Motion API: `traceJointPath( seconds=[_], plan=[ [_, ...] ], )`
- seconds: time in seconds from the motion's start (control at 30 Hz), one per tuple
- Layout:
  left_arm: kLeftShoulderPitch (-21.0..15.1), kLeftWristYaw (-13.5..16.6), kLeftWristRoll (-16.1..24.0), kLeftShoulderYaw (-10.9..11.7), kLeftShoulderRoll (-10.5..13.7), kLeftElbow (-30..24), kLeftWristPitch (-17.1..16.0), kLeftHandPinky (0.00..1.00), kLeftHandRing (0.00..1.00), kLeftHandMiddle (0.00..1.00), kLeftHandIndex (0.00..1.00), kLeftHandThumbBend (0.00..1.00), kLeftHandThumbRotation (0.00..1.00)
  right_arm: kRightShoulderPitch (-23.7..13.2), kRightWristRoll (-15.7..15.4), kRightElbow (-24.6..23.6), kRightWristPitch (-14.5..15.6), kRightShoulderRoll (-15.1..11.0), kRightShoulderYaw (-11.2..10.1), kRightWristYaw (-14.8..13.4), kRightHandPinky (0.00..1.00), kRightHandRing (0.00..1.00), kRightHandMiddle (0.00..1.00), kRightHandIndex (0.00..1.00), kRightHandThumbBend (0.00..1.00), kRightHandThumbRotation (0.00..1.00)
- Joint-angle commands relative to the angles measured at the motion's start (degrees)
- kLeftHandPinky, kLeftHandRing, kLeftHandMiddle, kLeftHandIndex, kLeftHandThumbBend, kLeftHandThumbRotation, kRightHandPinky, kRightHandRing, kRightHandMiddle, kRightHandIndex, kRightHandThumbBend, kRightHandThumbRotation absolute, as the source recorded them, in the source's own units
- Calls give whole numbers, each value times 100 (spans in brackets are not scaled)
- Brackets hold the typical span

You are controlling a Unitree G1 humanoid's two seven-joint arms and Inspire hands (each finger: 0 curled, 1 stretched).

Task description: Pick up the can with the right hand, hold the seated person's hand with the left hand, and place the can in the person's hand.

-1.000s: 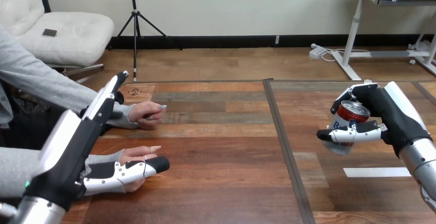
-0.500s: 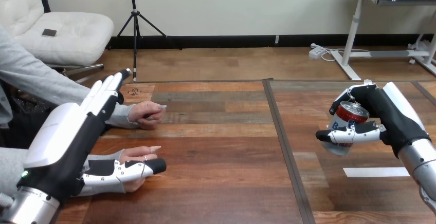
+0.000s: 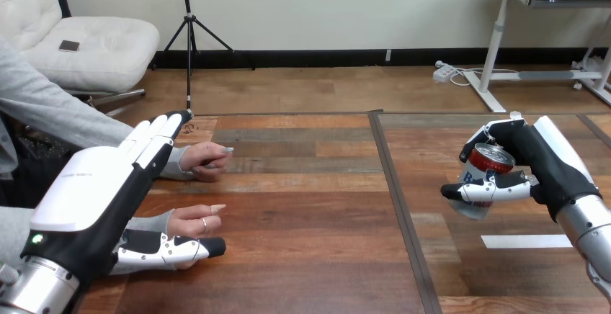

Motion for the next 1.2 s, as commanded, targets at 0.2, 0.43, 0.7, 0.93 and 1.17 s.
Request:
traceJointPath(
  seconds=[0.2, 0.43, 0.7, 0.93, 1.17],
  plan=[
    [-628, 57, 169, -143, 488, -39, -154, 71, 98, 99, 96, 100, 44, -241, 158, -345, -18, -27, -70, 12, 31, 33, 39, 42, 84, 0],
    [-807, 202, 381, -219, 689, 208, -313, 68, 95, 97, 92, 100, 48, -219, 127, -398, 3, -30, -61, -12, 31, 33, 39, 42, 84, 0],
    [-989, 98, 421, -346, 870, 410, -326, 67, 94, 96, 90, 100, 50, -200, 93, -452, 60, -44, -52, -38, 27, 30, 38, 42, 84, 0],
    [-1137, -209, 423, -487, 1057, 492, -212, 68, 92, 94, 88, 100, 48, -199, 157, -447, 59, -51, -66, 63, 27, 30, 38, 42, 84, 0],
    [-1278, -359, 597, -634, 1273, 639, -165, 69, 89, 92, 87, 100, 50, -202, 167, -440, 60, -64, -69, 100, 28, 31, 39, 42, 84, 0]
  ],
)
